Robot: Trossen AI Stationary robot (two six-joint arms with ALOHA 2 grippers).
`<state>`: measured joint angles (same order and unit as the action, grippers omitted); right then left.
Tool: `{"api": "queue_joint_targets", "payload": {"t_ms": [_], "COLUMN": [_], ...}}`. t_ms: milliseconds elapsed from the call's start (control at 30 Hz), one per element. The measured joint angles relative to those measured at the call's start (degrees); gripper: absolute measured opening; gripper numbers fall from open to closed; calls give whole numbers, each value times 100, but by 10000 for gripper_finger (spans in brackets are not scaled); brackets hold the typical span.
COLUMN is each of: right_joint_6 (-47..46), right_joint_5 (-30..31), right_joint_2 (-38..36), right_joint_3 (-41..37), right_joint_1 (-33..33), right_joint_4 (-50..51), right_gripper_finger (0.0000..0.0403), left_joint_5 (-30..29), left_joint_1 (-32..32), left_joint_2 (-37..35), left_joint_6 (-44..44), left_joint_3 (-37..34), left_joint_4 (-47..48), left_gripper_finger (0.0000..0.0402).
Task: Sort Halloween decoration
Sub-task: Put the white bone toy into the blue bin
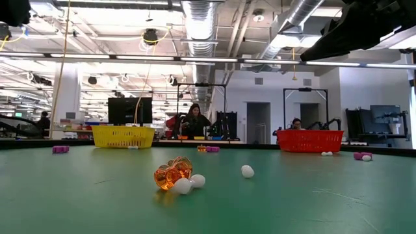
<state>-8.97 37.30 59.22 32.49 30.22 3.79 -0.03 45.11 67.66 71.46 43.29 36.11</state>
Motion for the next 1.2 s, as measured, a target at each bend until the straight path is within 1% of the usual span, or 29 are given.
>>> {"api": "queue_joint_targets", "payload": {"t_ms": [100, 233, 267, 333, 400, 433, 500, 600, 667, 700, 800, 933, 1033, 1100, 1200], "right_joint_6": [0, 0, -2, -2, -4, -4, -13, -22, -17, -17, -16, -17, -17, -17, -11], "right_joint_5": [0, 0, 0, 2, 2, 2, 2, 2, 2, 4, 3, 2, 2, 0, -4], "right_joint_2": [0, 0, 0, 0, 0, 0, 0, 0, 0, 0, 0, 2, 2, 7, 11], "right_joint_3": [0, 0, 0, 0, 0, 0, 0, 0, 0, 0, 0, 0, 0, 0, -2], "right_joint_1": [0, 0, 0, 0, -2, -2, 0, 0, 0, 0, 0, 2, 7, 7, 7], "right_joint_4": [0, 0, 0, 0, -2, -2, -4, -49, -119, -158, -245, -268, -267, -268, -247], "right_gripper_finger": [138, 138, 138, 138, 138, 138, 138, 138, 138, 138, 138, 138, 138, 138, 138], "left_joint_5": [-44, -110, -221, -690, -1165, -1247, -1114, -676, -427, -303, -48, 131, 377, 573, 666], "left_joint_1": [-137, -464, -551, -725, -908, -994, -1169, -1442, -1654, -1748, -2022, -2308, -2486, -2590, -2711], "left_joint_2": [0, 0, 0, 39, 248, 414, 870, 1732, 2354, 2635, 3480, 4355, 4764, 4924, 5070], "left_joint_6": [-94, -623, -821, -1340, -2160, -2678, -3745, -5011, -5710, -6042, -6923, -7928, -8484, -8728, -9003], "left_joint_3": [0, 0, 0, 0, 0, 0, 0, 52, 301, 477, 1159, 2181, 2875, 3201, 3508], "left_joint_4": [-203, -849, -1080, -1621, -2379, -2808, -3800, -5271, -5834, -5928, -5830, -4843, -3761, -3106, -2653], "left_gripper_finger": [118, 118, 119, 119, 119, 119, 119, 119, 119, 119, 119, 119, 119, 119, 119]}}
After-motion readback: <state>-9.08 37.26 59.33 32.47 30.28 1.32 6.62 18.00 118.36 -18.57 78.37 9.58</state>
